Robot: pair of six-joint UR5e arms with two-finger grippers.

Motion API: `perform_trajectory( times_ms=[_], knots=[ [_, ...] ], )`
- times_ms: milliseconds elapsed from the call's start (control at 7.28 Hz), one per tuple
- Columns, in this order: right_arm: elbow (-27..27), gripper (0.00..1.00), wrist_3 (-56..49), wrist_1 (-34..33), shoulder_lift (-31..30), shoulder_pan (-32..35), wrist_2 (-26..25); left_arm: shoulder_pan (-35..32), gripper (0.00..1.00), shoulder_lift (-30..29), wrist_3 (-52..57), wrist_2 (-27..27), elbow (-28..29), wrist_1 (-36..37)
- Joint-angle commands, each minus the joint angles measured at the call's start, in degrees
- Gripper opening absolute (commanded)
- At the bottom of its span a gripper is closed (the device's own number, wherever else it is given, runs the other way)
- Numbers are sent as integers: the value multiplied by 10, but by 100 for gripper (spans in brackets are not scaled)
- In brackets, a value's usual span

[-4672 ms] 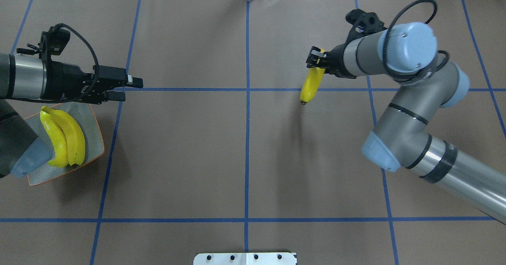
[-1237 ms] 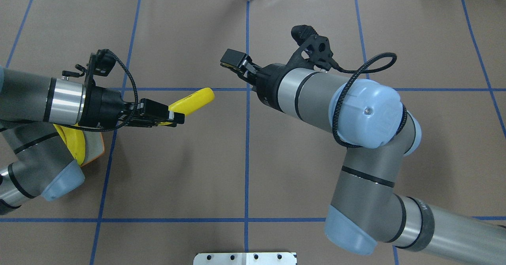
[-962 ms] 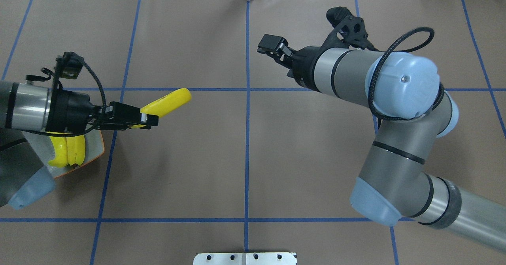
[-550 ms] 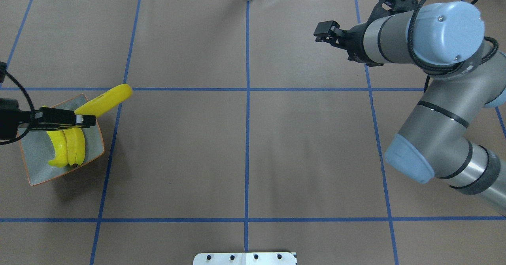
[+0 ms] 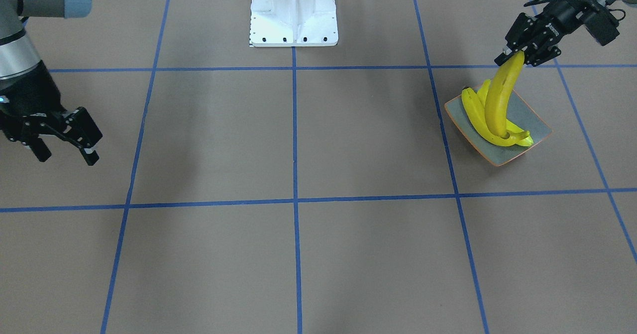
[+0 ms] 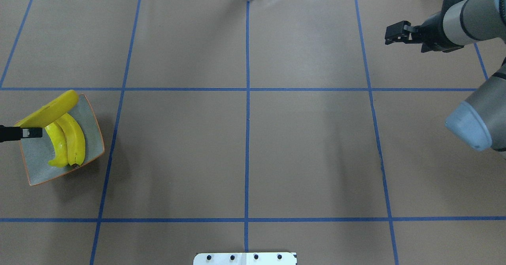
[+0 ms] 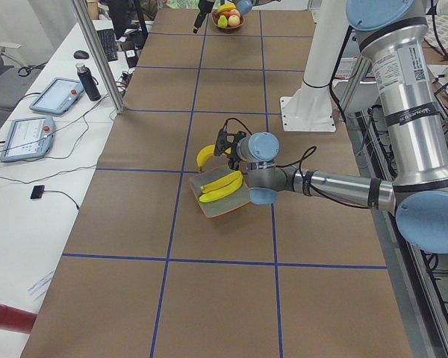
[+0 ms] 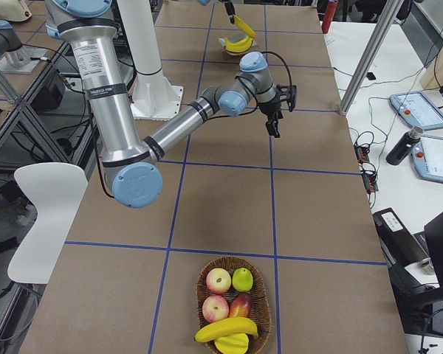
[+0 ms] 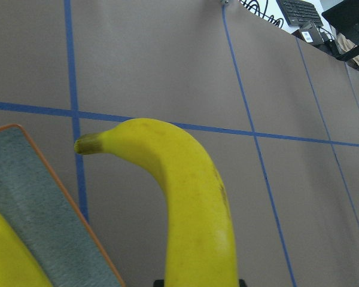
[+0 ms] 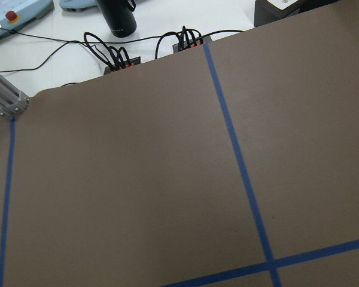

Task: Transfer all bananas from basket to plate

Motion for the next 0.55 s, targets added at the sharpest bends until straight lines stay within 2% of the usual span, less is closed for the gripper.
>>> perform_trajectory(
  times_ms=[0,137,412],
  knots=[
    [-18,100,-167,1,-51,80,71,3,0,20,55,29,12,5],
    [-36,100,-232,1,-57,118,113,12,0,16,55,33,26,7],
    [-46,100,-275,4,-76,146,127,29,0,1,55,33,46,8]
  ],
)
